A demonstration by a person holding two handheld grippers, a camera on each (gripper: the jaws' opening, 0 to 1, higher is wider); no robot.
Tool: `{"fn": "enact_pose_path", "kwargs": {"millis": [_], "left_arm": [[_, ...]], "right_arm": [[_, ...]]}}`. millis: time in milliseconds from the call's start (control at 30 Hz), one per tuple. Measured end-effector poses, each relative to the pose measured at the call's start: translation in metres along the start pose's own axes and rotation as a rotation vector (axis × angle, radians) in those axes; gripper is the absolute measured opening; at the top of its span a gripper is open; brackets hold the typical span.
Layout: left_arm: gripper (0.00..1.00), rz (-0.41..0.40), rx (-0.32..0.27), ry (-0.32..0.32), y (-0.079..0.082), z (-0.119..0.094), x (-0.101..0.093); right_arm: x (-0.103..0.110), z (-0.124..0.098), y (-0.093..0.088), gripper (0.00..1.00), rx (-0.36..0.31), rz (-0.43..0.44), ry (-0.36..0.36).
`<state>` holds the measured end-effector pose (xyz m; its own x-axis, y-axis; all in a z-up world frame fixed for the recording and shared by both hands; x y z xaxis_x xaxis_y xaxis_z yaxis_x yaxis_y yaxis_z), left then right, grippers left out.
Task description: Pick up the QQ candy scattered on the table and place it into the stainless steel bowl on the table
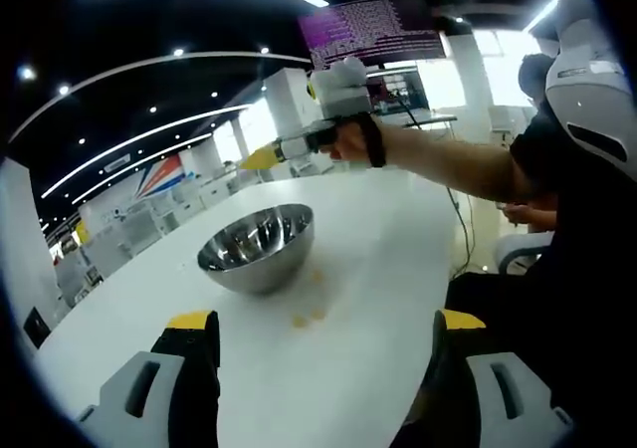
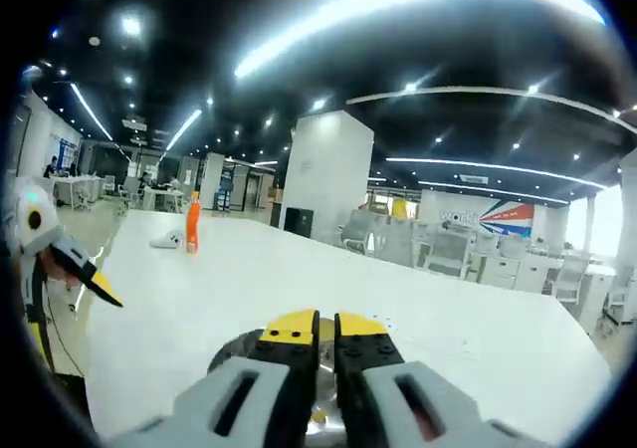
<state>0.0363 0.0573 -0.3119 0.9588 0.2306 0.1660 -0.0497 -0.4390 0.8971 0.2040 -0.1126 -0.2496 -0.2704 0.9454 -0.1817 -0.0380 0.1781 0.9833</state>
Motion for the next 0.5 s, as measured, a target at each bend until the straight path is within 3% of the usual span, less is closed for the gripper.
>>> {"fn": "enact_pose_path", "kwargs": {"millis": [100, 233, 367, 500], "left_arm": [[0.89, -0.002, 0.007, -0.004, -0.002, 0.002, 0.000], [0.89, -0.005, 0.006, -0.011, -0.002, 0.003, -0.001], [0.89, -0.010, 0.003, -0.011, -0.003, 0.005, -0.001], [0.89, -0.011, 0.001, -0.013, -0.003, 0.005, -0.002]], "right_arm": [[0.002, 0.003, -0.021, 0.06, 0.047, -0.020, -0.003], [0.002, 0.003, -0.032, 0.07, 0.058, -0.024, -0.006], [0.006, 0.005, -0.043, 0.28, 0.083, -0.006, 0.014], [0.002, 0.004, -0.050, 0.31, 0.101, -0.002, -0.003]]}}
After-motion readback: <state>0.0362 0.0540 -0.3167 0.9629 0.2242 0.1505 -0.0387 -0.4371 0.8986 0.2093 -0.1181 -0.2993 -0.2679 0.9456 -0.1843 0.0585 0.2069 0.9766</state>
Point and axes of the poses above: the point that each gripper's makers call its tool centre point, and the gripper's own axes: z roughly forward along the fingers, x roughly to its left, y roughly out of its top, the point moved 2 cm from there along -z, roughly backward along the fingers, and after that the axes turned 14 degrees about -y, right-handed, at the moved point
